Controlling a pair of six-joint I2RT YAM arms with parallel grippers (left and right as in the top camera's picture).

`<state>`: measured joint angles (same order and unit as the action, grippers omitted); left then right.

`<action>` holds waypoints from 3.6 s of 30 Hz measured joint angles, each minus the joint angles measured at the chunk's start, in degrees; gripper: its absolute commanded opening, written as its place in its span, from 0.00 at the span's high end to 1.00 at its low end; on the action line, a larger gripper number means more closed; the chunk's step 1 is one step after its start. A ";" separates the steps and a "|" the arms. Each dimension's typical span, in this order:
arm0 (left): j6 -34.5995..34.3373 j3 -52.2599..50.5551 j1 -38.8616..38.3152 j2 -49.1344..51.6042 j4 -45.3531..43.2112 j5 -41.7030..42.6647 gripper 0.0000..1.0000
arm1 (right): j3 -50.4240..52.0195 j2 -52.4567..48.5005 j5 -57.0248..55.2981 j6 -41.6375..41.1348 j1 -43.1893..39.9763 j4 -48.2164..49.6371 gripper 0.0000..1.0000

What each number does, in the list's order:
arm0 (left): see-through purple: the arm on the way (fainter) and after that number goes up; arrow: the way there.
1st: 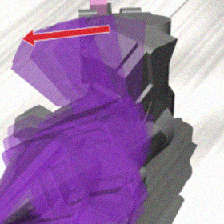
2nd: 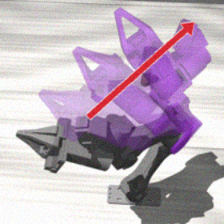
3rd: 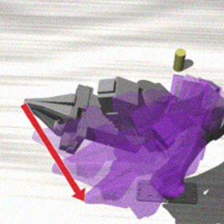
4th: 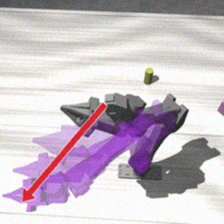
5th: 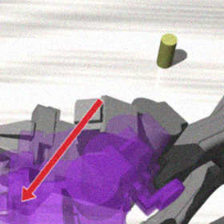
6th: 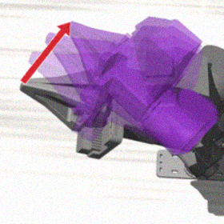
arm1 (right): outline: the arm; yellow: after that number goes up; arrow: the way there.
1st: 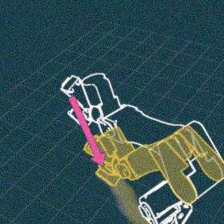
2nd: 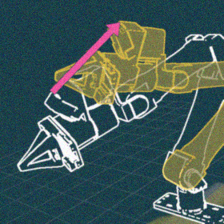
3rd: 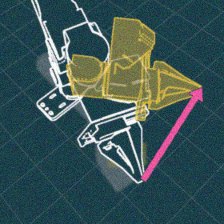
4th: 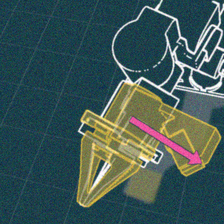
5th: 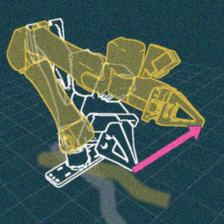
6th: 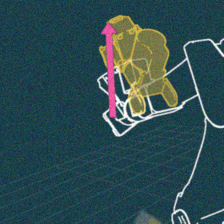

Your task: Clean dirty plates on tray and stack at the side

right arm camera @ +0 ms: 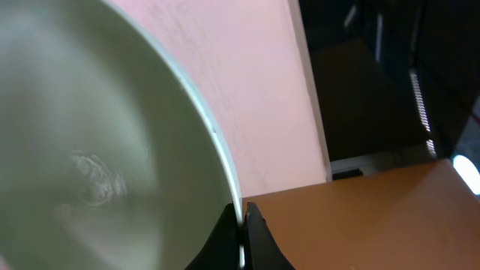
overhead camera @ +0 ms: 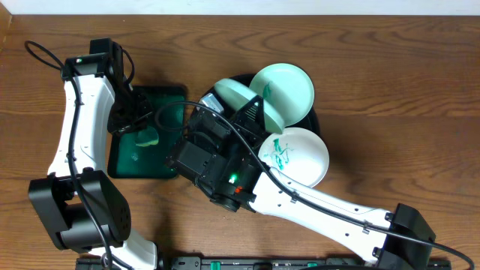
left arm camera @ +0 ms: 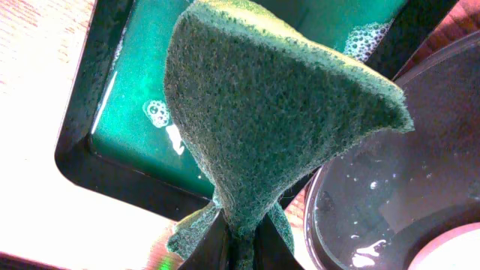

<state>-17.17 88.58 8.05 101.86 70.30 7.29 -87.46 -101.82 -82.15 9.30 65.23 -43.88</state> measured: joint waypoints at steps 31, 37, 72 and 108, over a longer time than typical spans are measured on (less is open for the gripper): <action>0.02 -0.02 0.00 0.00 1.07 0.02 0.93 | 0.11 0.66 19.19 -12.74 -2.21 -5.01 0.99; 0.02 -0.02 0.00 0.00 1.27 0.02 0.93 | 0.11 0.83 35.01 -27.19 -13.31 -5.64 0.99; 0.02 -0.04 0.00 0.00 1.86 0.00 0.93 | -0.98 -12.09 78.86 -31.08 -86.40 -5.57 0.99; 0.02 -0.04 0.00 0.00 2.62 0.00 0.93 | 8.96 13.29 89.90 -30.49 -65.66 -26.99 0.30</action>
<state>-17.15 88.53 8.05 101.86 72.93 7.29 -78.50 -88.53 7.75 -21.19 -0.43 -70.87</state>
